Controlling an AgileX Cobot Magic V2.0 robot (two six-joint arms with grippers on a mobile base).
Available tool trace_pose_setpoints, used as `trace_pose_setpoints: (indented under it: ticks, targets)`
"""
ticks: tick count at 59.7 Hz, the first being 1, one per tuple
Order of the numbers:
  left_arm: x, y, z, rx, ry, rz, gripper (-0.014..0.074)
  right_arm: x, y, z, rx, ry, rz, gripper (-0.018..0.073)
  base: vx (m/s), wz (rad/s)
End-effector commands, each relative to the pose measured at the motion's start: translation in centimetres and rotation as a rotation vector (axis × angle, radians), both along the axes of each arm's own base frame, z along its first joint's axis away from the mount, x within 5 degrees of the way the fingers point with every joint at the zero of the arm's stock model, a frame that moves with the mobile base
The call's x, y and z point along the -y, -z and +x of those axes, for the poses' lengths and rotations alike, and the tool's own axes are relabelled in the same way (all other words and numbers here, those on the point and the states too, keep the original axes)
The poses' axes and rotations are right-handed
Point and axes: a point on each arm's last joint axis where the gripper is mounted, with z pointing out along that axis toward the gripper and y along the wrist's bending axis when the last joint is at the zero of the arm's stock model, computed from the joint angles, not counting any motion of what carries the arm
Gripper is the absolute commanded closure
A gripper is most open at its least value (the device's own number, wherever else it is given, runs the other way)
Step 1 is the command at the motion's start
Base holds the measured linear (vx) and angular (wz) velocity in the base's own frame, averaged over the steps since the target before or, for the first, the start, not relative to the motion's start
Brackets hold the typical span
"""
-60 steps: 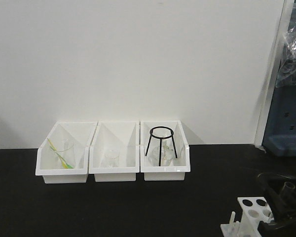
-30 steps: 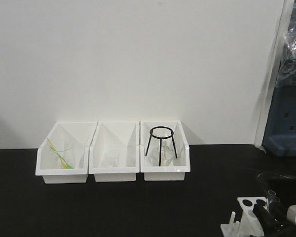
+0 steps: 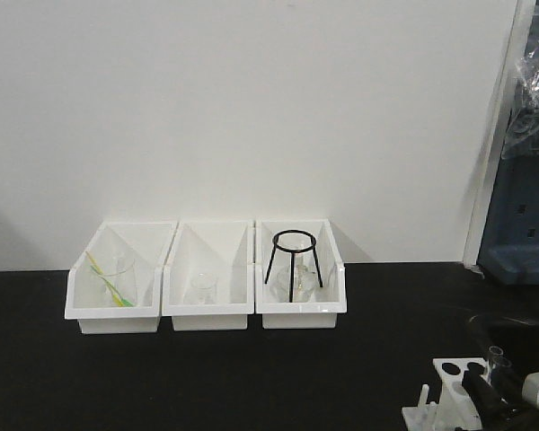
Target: Flip and reinsert test tube from rack
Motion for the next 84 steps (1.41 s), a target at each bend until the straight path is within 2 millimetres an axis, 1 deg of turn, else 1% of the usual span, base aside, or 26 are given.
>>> trace_pose_setpoints:
  ticks: [1, 5, 12, 17, 26, 32, 39, 42, 43, 47, 53, 57, 59, 61, 62, 65, 66, 71, 84]
  targets:
    - [0.0, -0.7, 0.1, 0.081, 0.005, 0.007, 0.0603, 0.1, -2.0, 0.5, 0.143, 0.004, 0.008, 0.027, 0.0, 0.0]
    - [0.0, -0.7, 0.1, 0.081, 0.005, 0.007, 0.0603, 0.1, -2.1, 0.5, 0.162, 0.002, 0.012, 0.02, 0.0, 0.0]
    - [0.0, -0.7, 0.1, 0.081, 0.005, 0.007, 0.0603, 0.1, -2.6, 0.4, 0.197, 0.0, 0.016, 0.0109, 0.0, 0.0]
    - [0.0, -0.7, 0.1, 0.081, 0.005, 0.007, 0.0603, 0.1, -3.2, 0.3, 0.217, 0.0, 0.015, 0.0081, 0.0, 0.0]
    - [0.0, -0.7, 0.1, 0.081, 0.005, 0.007, 0.0603, 0.0, -4.8, -0.3, 0.28, -0.001, 0.012, 0.0079, 0.0, 0.0]
    - [0.0, -0.7, 0.1, 0.081, 0.005, 0.007, 0.0603, 0.0, -6.8, -0.9, 0.344, 0.0, 0.007, 0.0079, 0.0, 0.0]
    - [0.0, -0.7, 0.1, 0.081, 0.005, 0.007, 0.0603, 0.1, -9.3, -1.1, 0.355, 0.007, 0.011, 0.0079, 0.0, 0.0]
    - [0.0, -0.7, 0.1, 0.081, 0.005, 0.007, 0.0603, 0.1, -11.1, -1.2, 0.364, 0.003, -0.01, 0.0082, 0.0, 0.0]
    - [0.0, -0.7, 0.1, 0.081, 0.005, 0.007, 0.0603, 0.1, -11.4, -1.2, 0.347, 0.005, -0.018, 0.0083, 0.0, 0.0]
    - [0.0, -0.7, 0.1, 0.081, 0.005, 0.007, 0.0603, 0.1, -13.8, -1.6, 0.324, 0.01, -0.047, 0.0095, 0.0, 0.0]
    - [0.0, -0.7, 0.1, 0.081, 0.005, 0.007, 0.0603, 0.4, -16.3, -2.5, 0.249, 0.042, -0.054, 0.0145, 0.0, 0.0]
    - [0.0, -0.7, 0.1, 0.081, 0.005, 0.007, 0.0603, 0.7, -17.6, -3.5, 0.196, 0.077, -0.063, 0.0226, 0.0, 0.0]
    - [0.0, -0.7, 0.1, 0.081, 0.005, 0.007, 0.0603, 0.8, -18.1, -4.2, 0.178, 0.093, -0.073, 0.0295, 0.0, 0.0]
    - [0.0, -0.7, 0.1, 0.081, 0.005, 0.007, 0.0603, 0.9, -18.4, -4.9, 0.172, 0.106, -0.084, 0.0382, 0.0, 0.0]
    - [0.0, -0.7, 0.1, 0.081, 0.005, 0.007, 0.0603, 1.0, -18.6, -5.4, 0.167, 0.113, -0.095, 0.044, 0.0, 0.0]
    - [0.0, -0.7, 0.1, 0.081, 0.005, 0.007, 0.0603, 1.1, -18.8, -6.3, 0.162, 0.127, -0.116, 0.0559, 0.0, 0.0]
    - [0.0, -0.7, 0.1, 0.081, 0.005, 0.007, 0.0603, 1.2, -19.0, -6.7, 0.158, 0.137, -0.119, 0.0575, 0.0, 0.0]
    - [0.0, -0.7, 0.1, 0.081, 0.005, 0.007, 0.0603, 1.3, -19.5, -7.8, 0.166, 0.159, -0.109, 0.0574, 0.0, 0.0]
    - [0.0, -0.7, 0.1, 0.081, 0.005, 0.007, 0.0603, 1.6, -20.3, -9.7, 0.187, 0.193, -0.128, 0.0571, 0.0, 0.0]
